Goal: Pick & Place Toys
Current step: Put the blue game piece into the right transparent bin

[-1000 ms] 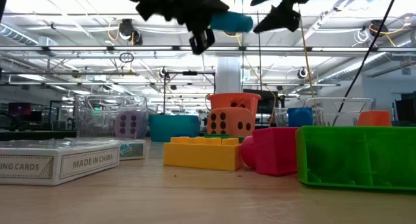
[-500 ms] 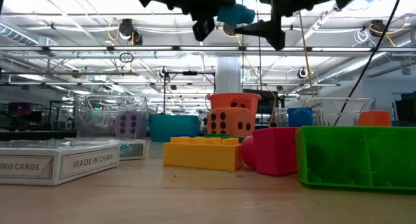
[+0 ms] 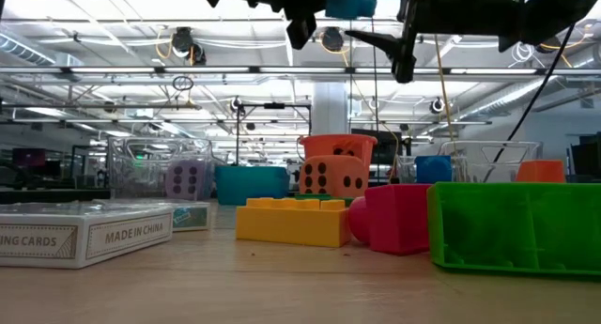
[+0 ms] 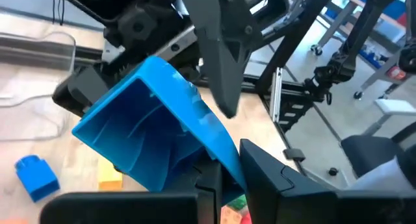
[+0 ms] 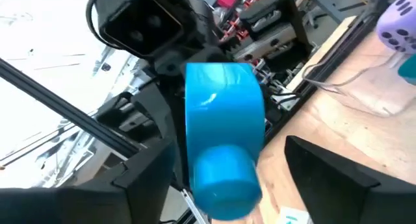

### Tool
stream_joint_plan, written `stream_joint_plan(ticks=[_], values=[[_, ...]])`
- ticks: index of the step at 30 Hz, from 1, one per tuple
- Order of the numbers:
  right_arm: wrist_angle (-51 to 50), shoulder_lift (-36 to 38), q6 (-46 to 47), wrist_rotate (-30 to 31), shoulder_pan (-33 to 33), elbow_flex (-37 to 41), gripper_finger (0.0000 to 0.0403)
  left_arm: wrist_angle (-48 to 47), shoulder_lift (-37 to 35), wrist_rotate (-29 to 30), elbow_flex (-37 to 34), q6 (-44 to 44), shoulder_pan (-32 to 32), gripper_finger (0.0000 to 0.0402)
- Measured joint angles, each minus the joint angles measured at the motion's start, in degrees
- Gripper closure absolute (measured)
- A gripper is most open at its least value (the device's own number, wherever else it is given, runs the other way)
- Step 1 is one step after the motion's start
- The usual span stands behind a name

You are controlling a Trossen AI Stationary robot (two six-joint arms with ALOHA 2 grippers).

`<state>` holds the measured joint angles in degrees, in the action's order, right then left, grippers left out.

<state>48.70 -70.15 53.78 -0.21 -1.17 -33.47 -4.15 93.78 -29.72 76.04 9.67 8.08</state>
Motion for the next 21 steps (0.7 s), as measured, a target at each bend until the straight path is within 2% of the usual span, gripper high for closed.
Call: stream_joint_plan(ticks=[12, 21], values=[[0.52, 0.04, -1.39, 0.11, 0.02, -0.02, 0.0265, 0.88, 0.0, 0.36, -0.07, 2.49, 0.2, 0.0355], [1.19, 0.04, -2.21, -0.07, 0.0, -0.02, 0.0272, 1.32, -0.02, 0.23, -0.07, 5.07, 0.2, 0.0355]])
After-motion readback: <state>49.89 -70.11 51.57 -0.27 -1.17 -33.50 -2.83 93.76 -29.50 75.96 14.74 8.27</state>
